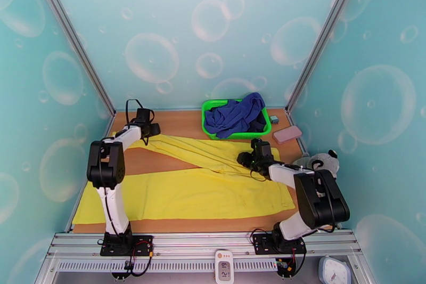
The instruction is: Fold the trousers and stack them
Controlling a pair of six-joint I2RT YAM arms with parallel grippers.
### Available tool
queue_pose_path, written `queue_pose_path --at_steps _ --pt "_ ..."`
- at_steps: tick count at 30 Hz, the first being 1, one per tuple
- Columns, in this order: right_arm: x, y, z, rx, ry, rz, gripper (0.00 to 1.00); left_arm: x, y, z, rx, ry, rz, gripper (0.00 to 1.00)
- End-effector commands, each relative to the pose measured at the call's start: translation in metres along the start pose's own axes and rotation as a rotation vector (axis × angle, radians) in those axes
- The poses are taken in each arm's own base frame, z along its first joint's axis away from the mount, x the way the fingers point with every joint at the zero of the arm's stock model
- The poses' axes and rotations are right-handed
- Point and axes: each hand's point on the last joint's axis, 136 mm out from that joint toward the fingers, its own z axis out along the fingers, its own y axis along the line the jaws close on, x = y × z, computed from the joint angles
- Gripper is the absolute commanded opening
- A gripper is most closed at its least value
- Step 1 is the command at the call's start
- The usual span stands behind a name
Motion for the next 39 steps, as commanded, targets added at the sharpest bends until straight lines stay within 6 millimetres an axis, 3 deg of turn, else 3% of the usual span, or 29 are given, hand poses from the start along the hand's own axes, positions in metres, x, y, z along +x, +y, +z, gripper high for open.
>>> queue_pose_path --at_steps 1,4,6,14,19,26,27,28,34,39 --pt "-0.021 0.021 -0.026 0.001 -0.104 -0.141 0.42 -0.032 0.060 -0.034 -0.128 -0.129 -0.119 0.58" --pt "-0.027 0.043 -0.038 -0.027 -0.110 -0.207 0.42 -0.018 0.092 -0.025 -0.127 -0.035 -0.210 0.58" --pt "-0.027 0.056 -0.041 -0.049 -0.092 -0.231 0.43 -0.011 0.097 -0.016 -0.122 0.025 -0.239 0.57" --pt "0.002 0.100 -0.046 -0.117 -0.075 -0.310 0.44 0.008 0.076 0.003 -0.101 0.115 -0.478 0.51" --pt "0.018 0.105 -0.039 -0.152 -0.055 -0.321 0.47 0.021 0.059 0.014 -0.110 0.152 -0.523 0.50" --pt "0.024 0.117 -0.042 -0.218 -0.074 -0.352 0.67 0.022 0.054 0.011 -0.143 0.134 -0.501 0.51" --pt "0.024 0.119 -0.042 -0.226 -0.076 -0.346 0.74 0.021 0.055 0.011 -0.149 0.129 -0.501 0.51" --pt "0.024 0.120 -0.042 -0.231 -0.075 -0.339 0.99 0.021 0.055 0.012 -0.154 0.127 -0.500 0.51" --pt "0.041 0.130 -0.040 -0.265 -0.058 -0.342 0.99 0.025 0.048 0.021 -0.158 0.164 -0.495 0.50" --pt "0.050 0.127 -0.036 -0.266 -0.040 -0.322 0.99 0.037 0.067 0.013 -0.294 0.163 -0.486 0.50"
